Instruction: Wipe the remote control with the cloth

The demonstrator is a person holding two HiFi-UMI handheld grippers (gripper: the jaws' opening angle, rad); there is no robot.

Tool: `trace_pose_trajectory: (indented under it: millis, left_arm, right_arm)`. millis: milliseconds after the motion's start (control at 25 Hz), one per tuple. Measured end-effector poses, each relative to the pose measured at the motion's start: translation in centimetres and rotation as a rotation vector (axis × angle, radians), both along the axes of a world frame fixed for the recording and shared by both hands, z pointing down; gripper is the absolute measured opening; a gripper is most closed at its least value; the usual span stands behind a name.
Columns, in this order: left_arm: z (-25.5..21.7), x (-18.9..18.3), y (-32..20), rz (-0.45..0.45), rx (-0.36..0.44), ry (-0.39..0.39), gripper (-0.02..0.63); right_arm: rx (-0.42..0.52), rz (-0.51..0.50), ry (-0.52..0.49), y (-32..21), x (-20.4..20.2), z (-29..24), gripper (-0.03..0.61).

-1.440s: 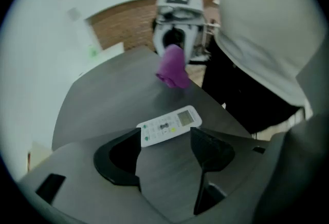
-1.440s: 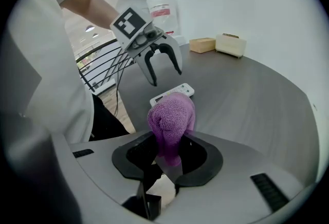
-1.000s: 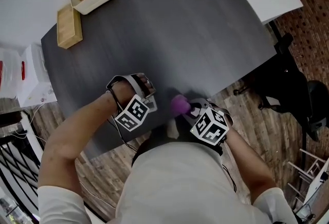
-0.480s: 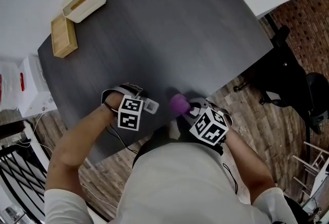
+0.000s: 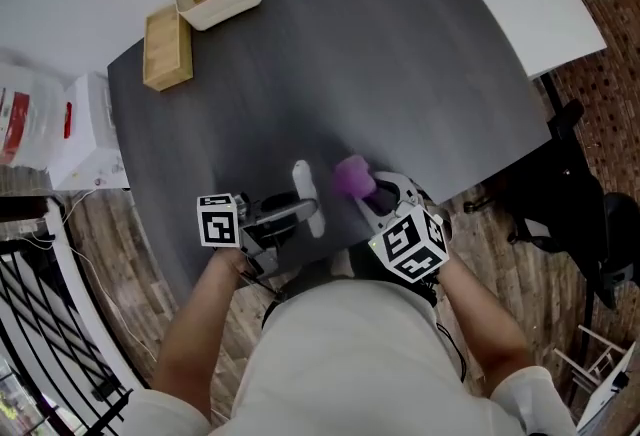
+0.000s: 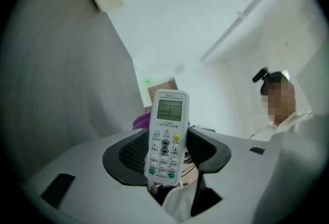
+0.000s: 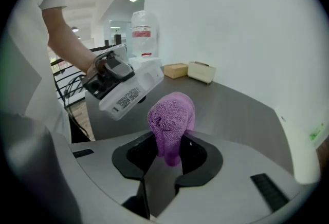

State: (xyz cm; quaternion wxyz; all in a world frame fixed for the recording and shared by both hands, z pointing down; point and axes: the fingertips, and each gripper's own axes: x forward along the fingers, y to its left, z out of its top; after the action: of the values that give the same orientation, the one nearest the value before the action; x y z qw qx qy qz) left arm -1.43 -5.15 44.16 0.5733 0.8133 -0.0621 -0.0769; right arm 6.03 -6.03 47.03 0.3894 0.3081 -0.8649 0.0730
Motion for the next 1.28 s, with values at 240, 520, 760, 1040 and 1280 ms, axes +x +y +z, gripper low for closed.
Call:
trace_pose_trajectory:
  millis: [240, 520, 760, 1040, 1280]
  left_arm:
    - [-2.0, -2.2, 0.0, -0.219, -0.063, 0.241, 0.228]
    - [-3.6, -3.1, 0.2, -0.211, -0.011, 0.225, 0.227]
    - [-4.1, -5.3, -1.5, -0.292, 0.000, 0.265, 0.224]
    - [-4.6, -5.2, -1.6, -0.299, -0.011, 0.322, 0.224]
    - [-4.8, -5.4, -1.8, -0.310, -0.034, 0.352, 0.224]
  right_arm:
    - [0.180, -0.205, 0.040, -3.6, -6.0, -5.2, 0.117]
    - [0.300, -0.407, 0.099, -3.5, -11.3, -8.4, 0.117]
    - [0.296, -0.455, 0.115, -1.6, -11.7, -8.0, 0.115]
    - [0.268, -0.430, 0.095, -0.8, -10.9, -8.1, 0.114]
    - [0.252, -0.399, 0.074, -0.5, -10.7, -8.1, 0.114]
